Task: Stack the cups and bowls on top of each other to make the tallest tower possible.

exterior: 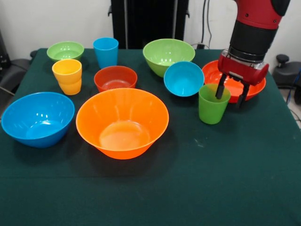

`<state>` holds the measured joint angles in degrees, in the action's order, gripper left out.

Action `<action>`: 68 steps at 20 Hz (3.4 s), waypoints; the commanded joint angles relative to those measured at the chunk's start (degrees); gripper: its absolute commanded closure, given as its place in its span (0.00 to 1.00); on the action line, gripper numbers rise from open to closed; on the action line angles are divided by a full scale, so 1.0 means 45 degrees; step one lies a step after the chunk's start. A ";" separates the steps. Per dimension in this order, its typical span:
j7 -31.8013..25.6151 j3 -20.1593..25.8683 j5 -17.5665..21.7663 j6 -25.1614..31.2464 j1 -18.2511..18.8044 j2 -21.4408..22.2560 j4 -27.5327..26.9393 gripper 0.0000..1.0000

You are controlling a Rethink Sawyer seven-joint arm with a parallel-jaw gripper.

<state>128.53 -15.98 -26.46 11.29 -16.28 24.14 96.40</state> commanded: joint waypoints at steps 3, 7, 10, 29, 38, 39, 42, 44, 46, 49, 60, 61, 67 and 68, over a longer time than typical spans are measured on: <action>0.2206 0.0405 -0.0079 -0.0414 -0.0443 -0.0985 0.0001 0.00; 0.2011 0.1107 0.0043 -0.0784 0.0068 -0.0758 0.0287 0.00; 0.1958 0.1438 0.0100 -0.0972 0.0303 -0.0687 0.0413 0.00; 0.2007 0.3092 0.0261 -0.1611 0.1513 -0.0169 0.1257 1.00; 0.1576 0.1664 0.0265 0.1977 0.0859 0.1881 0.1500 1.00; 0.1487 0.1483 0.0401 0.2692 0.0847 0.2298 0.1505 1.00; 0.1350 0.1243 0.0613 0.3687 0.0810 0.2893 0.1458 1.00; 0.1279 0.0900 0.0808 0.4239 0.0690 0.3187 0.1304 1.00; 0.1125 0.0756 0.0915 0.4115 0.0653 0.3455 0.1353 1.00; 0.0868 0.0086 0.1377 0.4204 0.0420 0.3899 0.1343 1.00; -0.1013 -0.1080 0.3894 0.4398 0.1080 0.5994 0.2670 1.00; -0.1258 -0.1093 0.4212 0.4197 0.1249 0.6186 0.2890 1.00; -0.2245 -0.0165 0.5584 0.2604 0.3002 0.7048 0.4492 1.00; -0.2267 0.0169 0.5762 0.2296 0.3413 0.7077 0.4737 1.00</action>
<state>128.53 -21.02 -8.51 26.22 -7.23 53.71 106.69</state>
